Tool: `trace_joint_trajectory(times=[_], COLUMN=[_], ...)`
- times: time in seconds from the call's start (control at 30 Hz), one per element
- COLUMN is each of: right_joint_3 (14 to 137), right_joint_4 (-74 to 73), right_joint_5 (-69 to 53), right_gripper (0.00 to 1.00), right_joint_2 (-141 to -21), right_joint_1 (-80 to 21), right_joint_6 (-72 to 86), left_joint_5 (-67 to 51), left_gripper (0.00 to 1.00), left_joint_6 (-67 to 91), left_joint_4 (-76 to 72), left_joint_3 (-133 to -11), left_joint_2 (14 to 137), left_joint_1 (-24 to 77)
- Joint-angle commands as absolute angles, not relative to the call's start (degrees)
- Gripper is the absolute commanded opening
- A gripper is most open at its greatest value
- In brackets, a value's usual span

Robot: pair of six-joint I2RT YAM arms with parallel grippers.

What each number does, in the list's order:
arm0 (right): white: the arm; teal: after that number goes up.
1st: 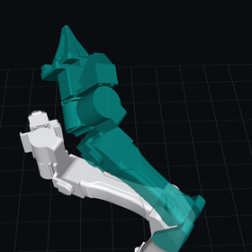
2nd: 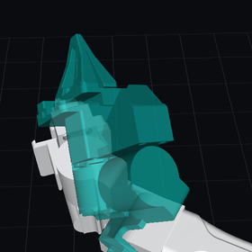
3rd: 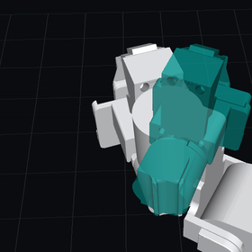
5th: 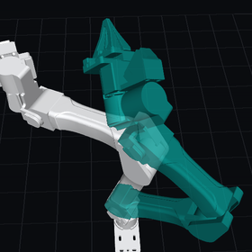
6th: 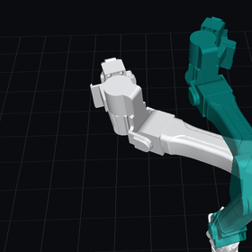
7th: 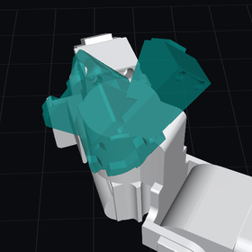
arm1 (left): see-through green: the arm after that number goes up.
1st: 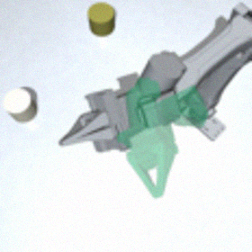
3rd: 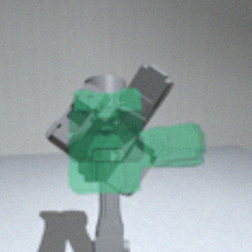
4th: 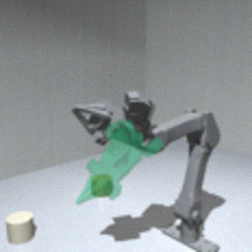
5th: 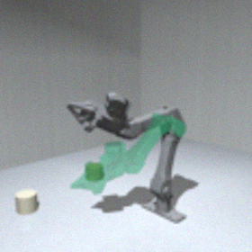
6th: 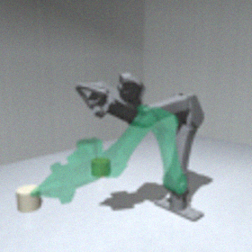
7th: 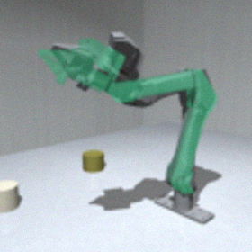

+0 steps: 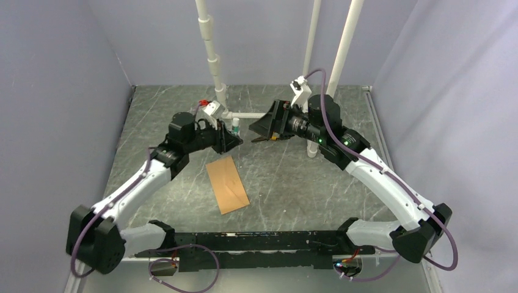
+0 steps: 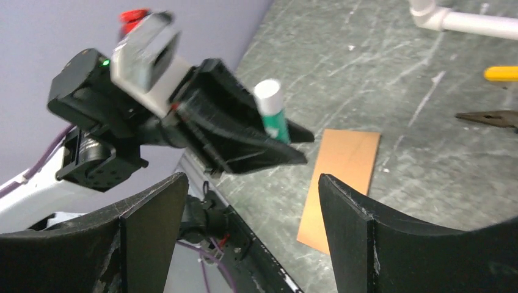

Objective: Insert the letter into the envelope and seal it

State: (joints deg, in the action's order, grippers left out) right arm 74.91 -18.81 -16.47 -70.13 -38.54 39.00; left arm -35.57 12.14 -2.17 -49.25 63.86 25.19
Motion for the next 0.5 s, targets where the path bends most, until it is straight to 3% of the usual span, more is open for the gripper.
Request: trace_joint_trajectory(times=[0.0, 0.2, 0.47], right_joint_3=[71.3, 68.7, 63.4], right_joint_4=[-18.3, -19.2, -17.8], right_joint_5=[-9.6, -7.8, -9.0], right_gripper=[0.81, 0.80, 0.79], right_joint_2=[-66.6, -64.6, -61.9], right_joint_1=[-38.5, -38.5, -38.5], right_joint_6=[37.0, 36.6, 38.1], left_joint_5=[-24.6, -15.1, -13.9], left_gripper=[0.02, 0.06, 0.06], left_joint_6=[29.6, 35.8, 34.4], left_joint_4=[-8.1, -9.1, -4.3], left_joint_3=[-48.1, -53.7, -66.0], left_joint_2=[73.0, 88.0, 107.6], left_joint_1=[25.3, 25.8, 26.1])
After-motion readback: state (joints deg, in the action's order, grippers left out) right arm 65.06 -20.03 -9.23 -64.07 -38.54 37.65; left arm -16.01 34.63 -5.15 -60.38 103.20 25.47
